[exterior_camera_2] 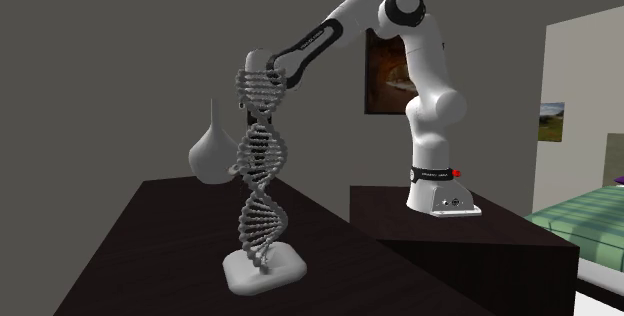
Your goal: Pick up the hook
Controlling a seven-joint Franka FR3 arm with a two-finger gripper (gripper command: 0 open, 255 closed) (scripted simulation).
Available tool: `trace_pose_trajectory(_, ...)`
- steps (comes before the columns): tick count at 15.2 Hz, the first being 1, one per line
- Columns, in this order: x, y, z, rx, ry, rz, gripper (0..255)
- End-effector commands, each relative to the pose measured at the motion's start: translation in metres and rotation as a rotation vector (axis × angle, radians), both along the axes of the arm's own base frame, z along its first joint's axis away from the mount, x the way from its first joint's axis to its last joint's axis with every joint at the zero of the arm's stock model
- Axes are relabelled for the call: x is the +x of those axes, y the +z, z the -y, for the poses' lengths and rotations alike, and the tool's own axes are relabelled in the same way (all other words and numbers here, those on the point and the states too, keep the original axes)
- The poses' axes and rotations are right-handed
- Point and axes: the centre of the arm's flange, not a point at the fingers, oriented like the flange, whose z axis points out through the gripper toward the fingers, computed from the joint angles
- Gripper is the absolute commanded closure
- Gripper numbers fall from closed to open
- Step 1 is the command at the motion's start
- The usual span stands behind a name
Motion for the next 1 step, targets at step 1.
trace_pose_trajectory(1,-0.0002,0.0033,0.0002,0.0,0.0,0.0,255)
